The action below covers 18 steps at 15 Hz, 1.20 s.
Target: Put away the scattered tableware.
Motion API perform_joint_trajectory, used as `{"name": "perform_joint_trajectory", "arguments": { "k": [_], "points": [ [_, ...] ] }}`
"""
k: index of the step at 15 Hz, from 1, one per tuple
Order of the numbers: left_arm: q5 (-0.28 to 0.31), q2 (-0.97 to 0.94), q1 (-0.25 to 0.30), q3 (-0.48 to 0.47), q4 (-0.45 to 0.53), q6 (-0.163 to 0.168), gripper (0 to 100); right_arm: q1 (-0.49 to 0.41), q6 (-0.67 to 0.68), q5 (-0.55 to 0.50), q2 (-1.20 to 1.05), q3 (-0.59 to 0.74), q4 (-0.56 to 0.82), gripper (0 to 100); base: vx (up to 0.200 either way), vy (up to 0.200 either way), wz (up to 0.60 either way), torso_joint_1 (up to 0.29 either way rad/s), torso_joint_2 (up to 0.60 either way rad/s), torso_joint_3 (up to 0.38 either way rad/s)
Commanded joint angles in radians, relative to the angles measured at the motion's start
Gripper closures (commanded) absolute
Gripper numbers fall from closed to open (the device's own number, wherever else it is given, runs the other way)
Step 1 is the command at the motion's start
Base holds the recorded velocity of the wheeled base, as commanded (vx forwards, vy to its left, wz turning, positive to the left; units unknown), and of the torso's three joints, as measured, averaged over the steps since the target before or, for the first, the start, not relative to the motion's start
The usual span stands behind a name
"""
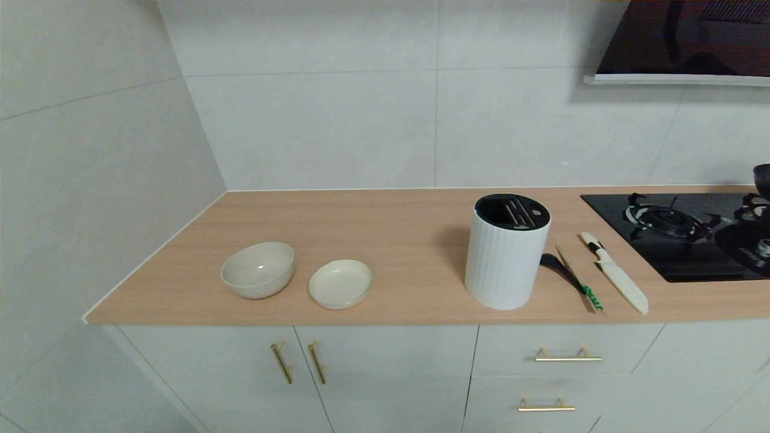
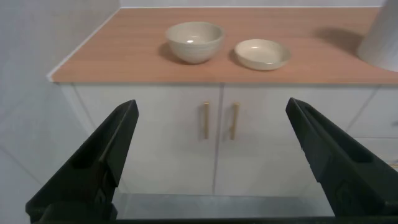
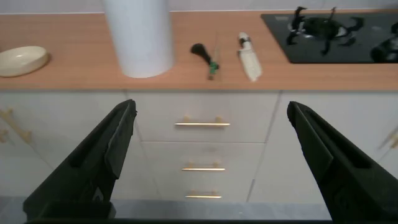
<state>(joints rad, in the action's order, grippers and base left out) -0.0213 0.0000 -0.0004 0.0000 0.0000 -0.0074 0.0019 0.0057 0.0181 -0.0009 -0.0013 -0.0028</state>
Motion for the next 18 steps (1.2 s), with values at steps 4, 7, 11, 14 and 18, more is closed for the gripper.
{"name": "perform_joint_trajectory", "arguments": {
  "k": [4,7,11,14,18],
  "points": [
    [0.000,0.000,0.000,0.000,0.000,0.000,0,0.001,0.000,0.000,0.001,0.001,0.000,0,0.000,0.200,0.00,0.000,0.00,0.000],
    [0.000,0.000,0.000,0.000,0.000,0.000,0,0.001,0.000,0.000,0.001,0.000,0.000,0,0.000,0.200,0.00,-0.002,0.00,0.001],
    [0.000,0.000,0.000,0.000,0.000,0.001,0,0.001,0.000,0.000,0.001,0.000,0.000,0,0.000,0.200,0.00,0.004,0.00,0.001],
    [0.000,0.000,0.000,0.000,0.000,0.001,0,0.001,0.000,0.000,0.001,0.000,0.000,0,0.000,0.200,0.00,0.004,0.00,-0.007],
    [0.000,0.000,0.000,0.000,0.000,0.001,0,0.001,-0.001,0.000,0.001,0.001,0.000,0,0.000,0.150,0.00,-0.001,0.00,0.001]
  ]
}}
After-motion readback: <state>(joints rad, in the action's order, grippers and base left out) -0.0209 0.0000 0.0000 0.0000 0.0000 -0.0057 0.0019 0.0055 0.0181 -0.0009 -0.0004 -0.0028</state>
